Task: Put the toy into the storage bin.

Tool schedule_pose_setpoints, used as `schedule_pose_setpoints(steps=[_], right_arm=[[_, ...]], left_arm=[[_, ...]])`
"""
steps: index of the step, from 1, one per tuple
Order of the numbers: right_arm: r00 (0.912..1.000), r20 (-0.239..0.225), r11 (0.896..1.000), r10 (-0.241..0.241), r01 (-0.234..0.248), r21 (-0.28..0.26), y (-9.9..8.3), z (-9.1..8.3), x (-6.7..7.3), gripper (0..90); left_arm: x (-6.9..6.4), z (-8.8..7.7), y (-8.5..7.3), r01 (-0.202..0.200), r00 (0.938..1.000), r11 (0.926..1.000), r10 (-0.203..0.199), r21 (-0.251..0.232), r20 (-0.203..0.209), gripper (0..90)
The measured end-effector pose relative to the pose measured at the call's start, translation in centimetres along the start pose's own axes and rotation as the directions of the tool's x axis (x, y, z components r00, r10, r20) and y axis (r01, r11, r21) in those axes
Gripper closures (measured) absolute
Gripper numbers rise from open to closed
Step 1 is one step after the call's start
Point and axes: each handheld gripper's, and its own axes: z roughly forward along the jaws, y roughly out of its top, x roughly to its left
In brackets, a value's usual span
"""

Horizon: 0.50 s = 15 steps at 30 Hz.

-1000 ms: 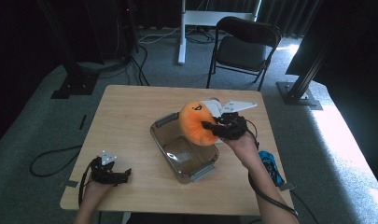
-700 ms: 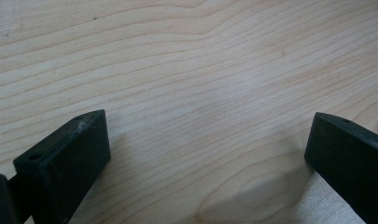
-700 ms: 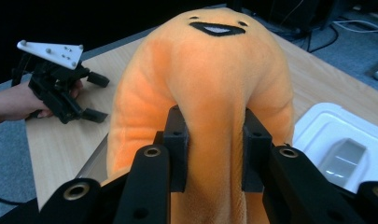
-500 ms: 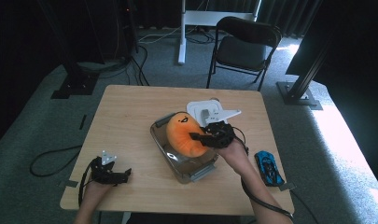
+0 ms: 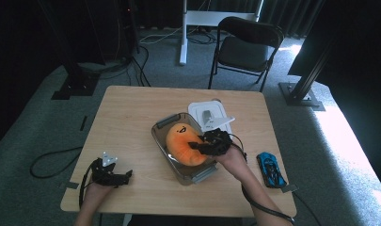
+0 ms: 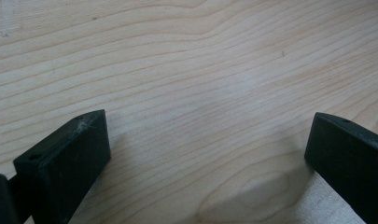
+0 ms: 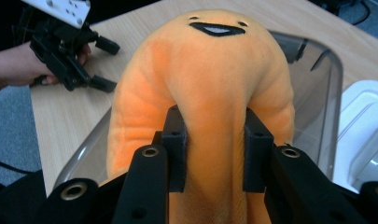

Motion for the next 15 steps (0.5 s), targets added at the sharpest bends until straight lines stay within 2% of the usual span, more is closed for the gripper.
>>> schedule_pose_setpoints(steps=[2,14,15], right_arm=[[0.9999,0.0,1.0,-0.015,0.015,0.012,-0.3,0.3,0.0,68.7],[0.9996,-0.029,0.998,-0.006,0.008,0.069,-1.2,1.8,-0.1,67.9],[0.9996,-0.025,0.995,-0.01,0.012,0.097,-1.3,2.3,-0.1,67.5]], left_arm=[[0.0,0.0,0.0,0.0,1.0,1.0,0.0,0.0,0.0,0.5],[0.0,0.0,0.0,-0.002,1.0,1.0,0.002,0.0,0.0,0.5],[0.0,0.0,0.0,-0.002,1.0,1.0,0.002,0.001,0.0,0.5]])
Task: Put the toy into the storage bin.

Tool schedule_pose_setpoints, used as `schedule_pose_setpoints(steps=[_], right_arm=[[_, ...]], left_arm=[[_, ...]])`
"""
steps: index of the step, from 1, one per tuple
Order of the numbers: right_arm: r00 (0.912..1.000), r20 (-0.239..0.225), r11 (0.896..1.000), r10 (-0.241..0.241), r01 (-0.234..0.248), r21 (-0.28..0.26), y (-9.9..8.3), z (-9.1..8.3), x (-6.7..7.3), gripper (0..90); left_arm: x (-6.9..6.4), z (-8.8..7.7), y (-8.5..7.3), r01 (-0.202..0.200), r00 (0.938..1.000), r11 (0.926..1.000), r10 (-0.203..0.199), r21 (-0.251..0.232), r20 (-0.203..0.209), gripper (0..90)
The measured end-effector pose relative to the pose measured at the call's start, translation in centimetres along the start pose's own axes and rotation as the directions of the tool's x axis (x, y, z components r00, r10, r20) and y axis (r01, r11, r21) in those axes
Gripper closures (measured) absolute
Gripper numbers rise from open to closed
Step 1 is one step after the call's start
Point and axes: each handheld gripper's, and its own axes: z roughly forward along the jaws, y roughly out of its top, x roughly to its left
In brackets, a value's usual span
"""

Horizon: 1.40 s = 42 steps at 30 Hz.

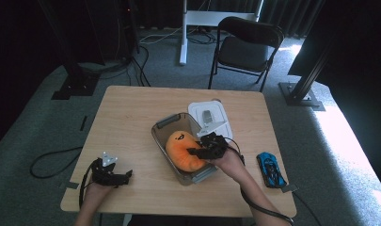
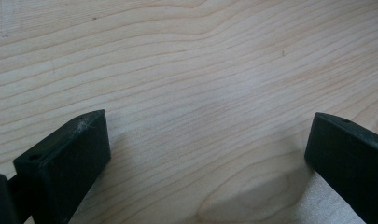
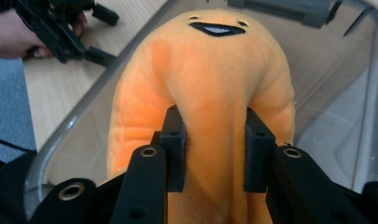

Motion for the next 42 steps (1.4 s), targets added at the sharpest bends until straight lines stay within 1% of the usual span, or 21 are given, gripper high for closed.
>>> schedule_pose_setpoints(steps=[3,7,10,13,15,18,19,21,22,23,24,27,31,32,33,34,36,38,39,42], right_arm=[[1.0,-0.008,1.0,-0.004,0.004,0.022,-0.1,0.5,0.0,66.8],[0.9999,-0.01,0.999,-0.003,0.004,0.038,-0.2,1.0,-0.1,65.5],[0.9998,-0.014,0.999,0.013,-0.012,0.051,-0.3,1.2,-0.2,63.4],[0.9998,-0.019,0.998,0.01,-0.009,0.062,-0.2,1.3,-0.2,59.0],[0.9995,-0.03,0.997,0.015,-0.013,0.08,-0.1,1.4,-0.2,54.2],[0.9991,-0.036,0.995,0.022,-0.019,0.096,-0.1,1.6,-0.4,51.3],[0.9987,-0.047,0.993,0.018,-0.013,0.114,0.1,1.7,-0.3,45.4],[0.9985,-0.05,0.992,0.023,-0.016,0.129,0.2,1.8,-0.3,40.3],[0.9987,-0.046,0.99,0.022,-0.015,0.14,0.3,1.9,-0.2,38.2],[0.9987,-0.046,0.99,0.022,-0.015,0.14,0.3,1.9,-0.2,38.2],[0.9993,-0.032,0.986,0.02,-0.014,0.168,0.4,2.2,-0.2,33.6],[0.9996,-0.021,0.982,0.017,-0.013,0.187,0.4,2.5,-0.2,31.8],[0.9987,-0.041,0.984,0.031,-0.023,0.175,0.6,2.2,-0.3,29.0],[0.9975,-0.059,0.986,0.039,-0.029,0.166,0.6,2.0,-0.3,27.3],[0.9969,-0.067,0.987,0.042,-0.032,0.158,0.6,1.9,-0.3,23.4],[0.9974,-0.058,0.987,0.044,-0.034,0.158,0.6,1.8,-0.3,21.4],[0.9973,-0.059,0.988,0.043,-0.033,0.151,0.5,1.7,-0.4,19.8],[0.9954,-0.075,0.99,0.06,-0.049,0.135,0.4,1.5,-0.5,19.2],[0.9955,-0.075,0.991,0.057,-0.047,0.123,0.3,1.4,-0.5,18.9],[0.9963,-0.064,0.993,0.057,-0.05,0.106,0.2,1.0,-0.4,17.5]], left_arm=[[0.0,0.0,0.0,0.0,1.0,1.0,0.0,-0.002,-0.001,0.5],[0.0,0.0,0.0,0.001,1.0,1.0,-0.001,-0.002,-0.001,0.5],[0.0,0.0,0.0,0.001,1.0,1.0,-0.001,-0.002,-0.001,0.5],[0.0,0.0,0.0,0.001,1.0,1.0,-0.001,-0.002,-0.001,0.5],[0.0,0.0,0.0,0.001,1.0,1.0,-0.001,-0.002,-0.001,0.5],[0.0,0.0,0.0,0.001,1.0,1.0,-0.001,-0.002,-0.001,0.5],[0.0,0.0,0.0,0.001,1.0,1.0,-0.001,-0.002,-0.001,0.5],[0.0,0.0,0.0,0.001,1.0,1.0,-0.001,-0.002,-0.001,0.5],[0.0,0.0,0.0,0.001,1.0,1.0,-0.001,-0.002,-0.001,0.5],[0.0,0.0,0.0,0.001,1.0,1.0,-0.001,-0.002,-0.001,0.5],[0.0,0.0,0.0,0.001,1.0,1.0,-0.001,-0.002,-0.001,0.5],[0.0,0.0,0.0,0.0,1.0,1.0,0.0,-0.002,-0.001,0.5],[0.0,0.0,0.0,0.0,1.0,1.0,0.0,-0.002,-0.001,0.5],[0.0,0.0,0.0,0.0,1.0,1.0,0.0,-0.002,-0.001,0.5],[0.0,0.0,0.0,0.0,1.0,1.0,0.0,-0.002,-0.001,0.5],[0.0,0.0,0.0,0.0,1.0,1.0,0.0,-0.002,-0.001,0.5],[0.0,0.0,0.0,0.0,1.0,1.0,0.0,-0.002,-0.001,0.5],[0.0,0.0,0.0,0.0,1.0,1.0,0.0,-0.002,-0.001,0.5],[0.0,0.0,0.0,0.0,1.0,1.0,0.0,-0.002,-0.001,0.5],[0.0,0.0,0.0,0.0,1.0,1.0,0.0,-0.002,-0.001,0.5]])
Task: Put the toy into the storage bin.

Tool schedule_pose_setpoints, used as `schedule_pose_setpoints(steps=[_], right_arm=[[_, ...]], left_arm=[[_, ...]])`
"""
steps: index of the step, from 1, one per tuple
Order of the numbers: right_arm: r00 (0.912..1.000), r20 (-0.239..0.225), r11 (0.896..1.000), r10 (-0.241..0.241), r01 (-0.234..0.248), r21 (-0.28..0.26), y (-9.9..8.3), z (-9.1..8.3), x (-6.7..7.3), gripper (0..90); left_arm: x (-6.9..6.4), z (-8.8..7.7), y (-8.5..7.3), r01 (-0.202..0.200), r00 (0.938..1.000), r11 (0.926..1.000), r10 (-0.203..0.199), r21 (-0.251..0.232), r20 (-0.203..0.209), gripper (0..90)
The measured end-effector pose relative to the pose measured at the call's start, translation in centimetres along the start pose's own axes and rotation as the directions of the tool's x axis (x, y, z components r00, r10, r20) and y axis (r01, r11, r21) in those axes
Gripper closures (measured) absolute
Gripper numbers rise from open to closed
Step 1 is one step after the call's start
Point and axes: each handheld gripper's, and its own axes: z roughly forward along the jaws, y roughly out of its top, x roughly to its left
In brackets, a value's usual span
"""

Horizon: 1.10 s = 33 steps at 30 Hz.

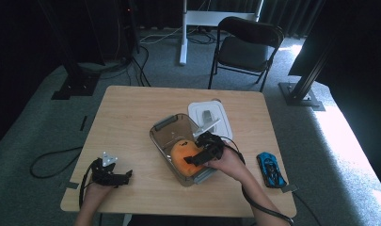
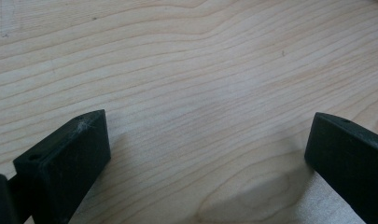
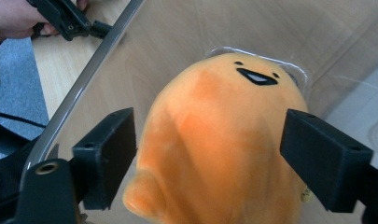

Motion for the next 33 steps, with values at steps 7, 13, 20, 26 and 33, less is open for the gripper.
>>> schedule_pose_setpoints(steps=[7,13,20,26,33], right_arm=[[0.9998,0.003,0.999,0.018,-0.018,-0.042,-0.4,-0.6,-0.2,12.8],[0.9987,0.036,0.995,0.037,-0.033,-0.09,-0.7,-1.3,-0.4,10.4],[0.9957,0.079,0.988,0.049,-0.036,-0.149,-1.1,-2.7,-1.2,10.8],[0.9891,0.117,0.979,0.089,-0.066,-0.194,-1.7,-4.2,-2.1,11.4],[0.9769,0.165,0.969,0.136,-0.096,-0.227,-2.7,-5.5,-3.1,11.3]], left_arm=[[0.0,0.0,0.0,0.0,1.0,1.0,0.0,0.0,0.0,0.5],[0.0,0.0,0.0,0.0,1.0,1.0,0.0,0.0,0.0,0.5],[0.0,0.0,0.0,0.0,1.0,1.0,0.0,0.0,0.0,0.5],[0.0,0.0,0.0,0.0,1.0,1.0,0.0,0.0,0.0,0.5],[0.0,0.0,0.0,0.0,1.0,1.0,0.0,0.0,0.0,0.5]])
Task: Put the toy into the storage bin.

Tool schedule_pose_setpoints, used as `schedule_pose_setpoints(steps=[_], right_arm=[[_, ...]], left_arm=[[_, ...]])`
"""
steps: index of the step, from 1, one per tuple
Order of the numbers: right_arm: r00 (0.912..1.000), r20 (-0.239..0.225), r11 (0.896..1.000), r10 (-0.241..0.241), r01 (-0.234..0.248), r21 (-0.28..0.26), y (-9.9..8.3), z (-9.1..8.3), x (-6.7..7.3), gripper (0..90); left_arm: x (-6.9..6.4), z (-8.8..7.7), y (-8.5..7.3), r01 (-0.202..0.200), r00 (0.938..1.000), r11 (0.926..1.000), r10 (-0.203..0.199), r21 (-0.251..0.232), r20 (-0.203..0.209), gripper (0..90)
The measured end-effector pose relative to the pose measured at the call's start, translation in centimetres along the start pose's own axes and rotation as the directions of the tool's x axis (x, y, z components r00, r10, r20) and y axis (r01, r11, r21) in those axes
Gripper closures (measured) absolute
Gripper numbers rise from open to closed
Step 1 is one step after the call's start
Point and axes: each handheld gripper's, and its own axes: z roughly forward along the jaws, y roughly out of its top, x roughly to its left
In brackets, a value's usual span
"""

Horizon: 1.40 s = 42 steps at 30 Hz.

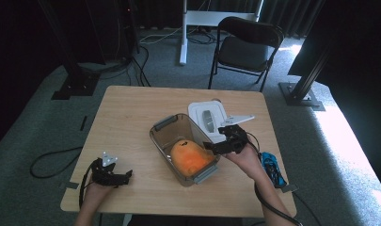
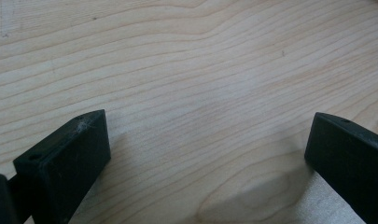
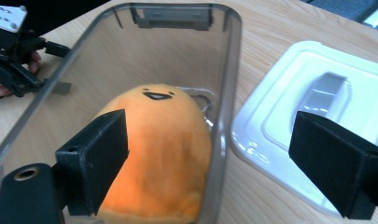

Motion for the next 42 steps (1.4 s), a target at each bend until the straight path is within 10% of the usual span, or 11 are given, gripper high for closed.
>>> schedule_pose_setpoints(steps=[21,42], right_arm=[[0.9886,0.121,0.995,0.09,-0.085,-0.047,-3.1,-2.6,-2.9,11.5],[0.9422,0.276,0.981,0.189,-0.173,-0.083,-8.6,-4.0,-5.0,11.4]], left_arm=[[0.0,0.0,0.0,-0.002,1.0,1.0,0.002,0.001,0.0,0.5],[0.0,0.0,0.0,0.0,1.0,1.0,0.0,0.002,0.001,0.5]])
